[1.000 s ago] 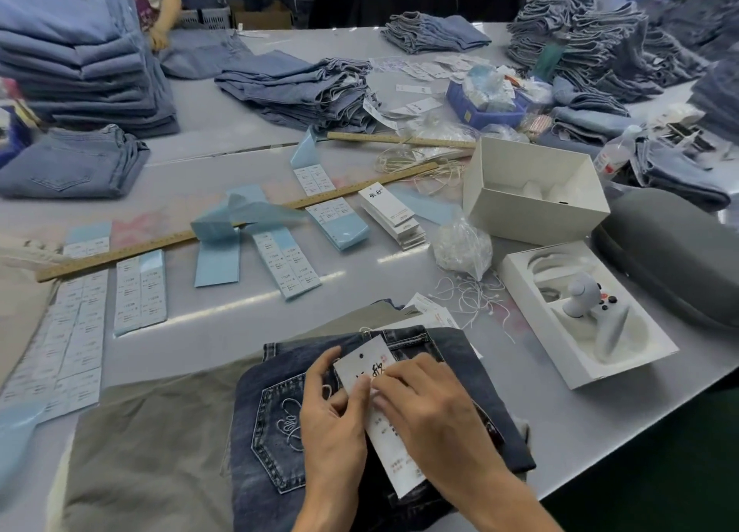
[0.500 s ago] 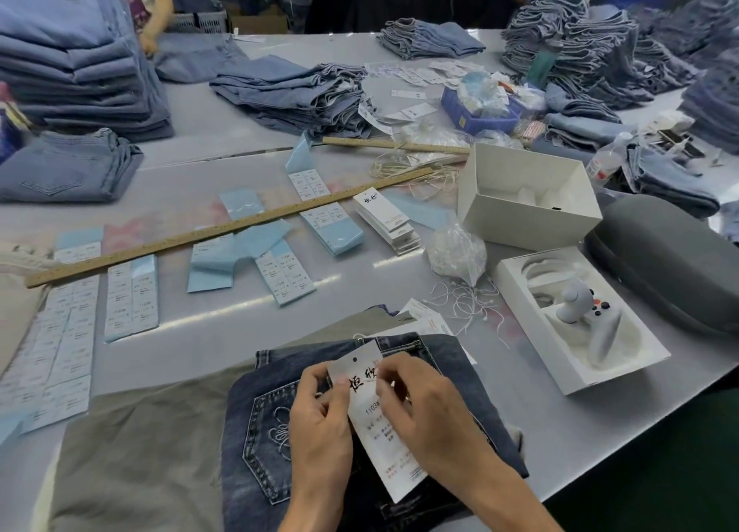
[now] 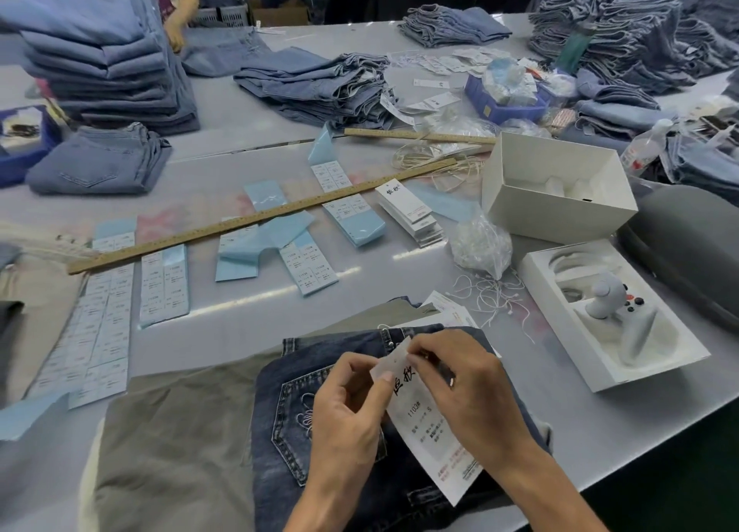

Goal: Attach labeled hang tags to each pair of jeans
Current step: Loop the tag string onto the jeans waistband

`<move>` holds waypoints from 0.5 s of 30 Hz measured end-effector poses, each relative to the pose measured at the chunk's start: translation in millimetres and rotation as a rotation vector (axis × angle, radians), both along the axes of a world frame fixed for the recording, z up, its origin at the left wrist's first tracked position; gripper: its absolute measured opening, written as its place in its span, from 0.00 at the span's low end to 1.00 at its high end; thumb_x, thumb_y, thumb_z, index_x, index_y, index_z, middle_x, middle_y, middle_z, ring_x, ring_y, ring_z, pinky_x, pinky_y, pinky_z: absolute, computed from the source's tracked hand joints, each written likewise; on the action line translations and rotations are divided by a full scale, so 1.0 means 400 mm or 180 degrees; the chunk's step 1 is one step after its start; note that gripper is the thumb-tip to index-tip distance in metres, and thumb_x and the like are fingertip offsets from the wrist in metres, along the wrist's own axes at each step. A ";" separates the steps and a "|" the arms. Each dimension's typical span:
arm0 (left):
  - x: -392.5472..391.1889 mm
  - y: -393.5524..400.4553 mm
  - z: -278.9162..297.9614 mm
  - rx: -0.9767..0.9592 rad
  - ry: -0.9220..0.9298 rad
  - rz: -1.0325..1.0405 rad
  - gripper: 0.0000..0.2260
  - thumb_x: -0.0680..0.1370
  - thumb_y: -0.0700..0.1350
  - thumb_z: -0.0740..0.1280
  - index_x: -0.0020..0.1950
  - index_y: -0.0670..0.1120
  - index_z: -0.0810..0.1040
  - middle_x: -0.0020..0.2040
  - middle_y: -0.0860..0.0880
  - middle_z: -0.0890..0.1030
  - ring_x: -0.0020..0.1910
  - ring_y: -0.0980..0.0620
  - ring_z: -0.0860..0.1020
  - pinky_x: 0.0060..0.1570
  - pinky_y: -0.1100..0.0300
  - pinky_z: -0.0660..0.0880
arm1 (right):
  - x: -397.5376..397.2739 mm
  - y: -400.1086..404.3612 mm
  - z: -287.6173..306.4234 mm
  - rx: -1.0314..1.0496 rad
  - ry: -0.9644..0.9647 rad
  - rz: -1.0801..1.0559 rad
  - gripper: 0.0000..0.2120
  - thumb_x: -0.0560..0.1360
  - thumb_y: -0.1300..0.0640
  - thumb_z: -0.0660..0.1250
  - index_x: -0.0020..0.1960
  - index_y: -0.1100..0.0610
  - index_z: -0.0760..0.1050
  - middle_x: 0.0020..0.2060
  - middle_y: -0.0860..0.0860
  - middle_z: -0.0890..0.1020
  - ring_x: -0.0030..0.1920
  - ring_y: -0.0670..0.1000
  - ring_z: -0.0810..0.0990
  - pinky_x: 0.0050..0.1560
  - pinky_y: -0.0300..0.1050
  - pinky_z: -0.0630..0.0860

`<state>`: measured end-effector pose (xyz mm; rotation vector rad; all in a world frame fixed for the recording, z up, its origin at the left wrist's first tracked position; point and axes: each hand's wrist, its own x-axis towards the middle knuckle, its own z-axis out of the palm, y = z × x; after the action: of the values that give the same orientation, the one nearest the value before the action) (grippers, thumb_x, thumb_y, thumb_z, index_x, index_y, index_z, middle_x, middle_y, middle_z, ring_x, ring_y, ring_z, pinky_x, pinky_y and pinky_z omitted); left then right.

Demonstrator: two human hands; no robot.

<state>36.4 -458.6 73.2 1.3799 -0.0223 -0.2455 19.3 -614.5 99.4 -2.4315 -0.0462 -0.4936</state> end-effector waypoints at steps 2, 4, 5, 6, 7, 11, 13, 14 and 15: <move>0.001 0.002 -0.001 -0.0114 0.0040 -0.0051 0.05 0.75 0.46 0.72 0.49 0.54 0.82 0.45 0.45 0.86 0.43 0.50 0.85 0.39 0.59 0.80 | 0.001 0.003 0.002 0.0001 0.0018 -0.0037 0.04 0.77 0.60 0.72 0.50 0.53 0.80 0.43 0.43 0.80 0.46 0.44 0.77 0.45 0.37 0.75; 0.001 0.003 -0.005 -0.0164 0.0106 -0.0101 0.09 0.75 0.45 0.72 0.53 0.55 0.84 0.49 0.45 0.87 0.47 0.48 0.86 0.42 0.56 0.82 | 0.001 0.009 0.002 -0.0041 0.0026 0.0000 0.04 0.77 0.60 0.72 0.50 0.53 0.79 0.44 0.43 0.79 0.46 0.44 0.77 0.46 0.37 0.75; 0.001 0.003 -0.003 -0.0183 0.0118 -0.0120 0.09 0.75 0.46 0.71 0.54 0.55 0.84 0.49 0.45 0.87 0.48 0.47 0.86 0.42 0.55 0.83 | -0.001 0.014 0.002 -0.0054 0.0013 0.0015 0.04 0.77 0.60 0.72 0.50 0.53 0.79 0.44 0.43 0.79 0.46 0.44 0.76 0.46 0.38 0.75; 0.000 0.004 -0.001 -0.0203 0.0111 -0.0147 0.09 0.75 0.47 0.71 0.55 0.55 0.85 0.49 0.45 0.87 0.48 0.47 0.86 0.42 0.54 0.83 | -0.002 0.019 0.002 -0.0052 -0.0006 0.0020 0.04 0.77 0.60 0.72 0.50 0.54 0.79 0.44 0.44 0.78 0.47 0.45 0.76 0.47 0.39 0.75; -0.001 0.003 0.002 -0.0227 0.0117 -0.0165 0.09 0.76 0.47 0.70 0.55 0.54 0.85 0.50 0.45 0.87 0.48 0.46 0.86 0.42 0.54 0.83 | -0.003 0.023 0.001 -0.0054 -0.0024 0.0018 0.03 0.78 0.60 0.71 0.50 0.54 0.78 0.44 0.43 0.78 0.47 0.45 0.76 0.47 0.39 0.75; -0.005 0.004 0.015 -0.0363 0.0146 -0.0221 0.11 0.80 0.48 0.66 0.57 0.52 0.86 0.52 0.45 0.86 0.49 0.47 0.86 0.42 0.58 0.82 | -0.006 0.031 -0.003 0.0084 -0.0088 -0.0096 0.03 0.78 0.58 0.71 0.50 0.53 0.77 0.44 0.43 0.77 0.47 0.46 0.77 0.46 0.41 0.76; -0.007 0.005 0.011 -0.0447 0.0222 -0.0252 0.11 0.81 0.44 0.64 0.58 0.50 0.86 0.52 0.44 0.86 0.48 0.48 0.86 0.42 0.57 0.82 | -0.005 0.033 -0.004 0.0282 -0.0082 -0.0183 0.03 0.78 0.58 0.71 0.49 0.53 0.77 0.44 0.43 0.77 0.46 0.46 0.78 0.45 0.40 0.76; -0.007 0.006 0.007 -0.0493 0.0276 -0.0282 0.12 0.82 0.41 0.64 0.58 0.50 0.86 0.52 0.43 0.86 0.49 0.47 0.86 0.43 0.56 0.83 | -0.004 0.034 -0.005 0.0344 -0.0064 -0.0214 0.03 0.78 0.58 0.71 0.48 0.52 0.77 0.44 0.43 0.77 0.46 0.46 0.77 0.45 0.39 0.75; -0.006 0.004 0.002 -0.0514 0.0326 -0.0288 0.13 0.82 0.37 0.64 0.57 0.49 0.86 0.53 0.43 0.86 0.49 0.46 0.86 0.43 0.56 0.83 | -0.003 0.035 -0.006 0.0381 -0.0040 -0.0230 0.03 0.78 0.58 0.70 0.48 0.52 0.77 0.43 0.42 0.77 0.46 0.45 0.77 0.45 0.37 0.75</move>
<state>33.8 -457.2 74.1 1.2057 -0.0191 -0.3817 18.1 -600.4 97.2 -2.3193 0.0644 -0.5290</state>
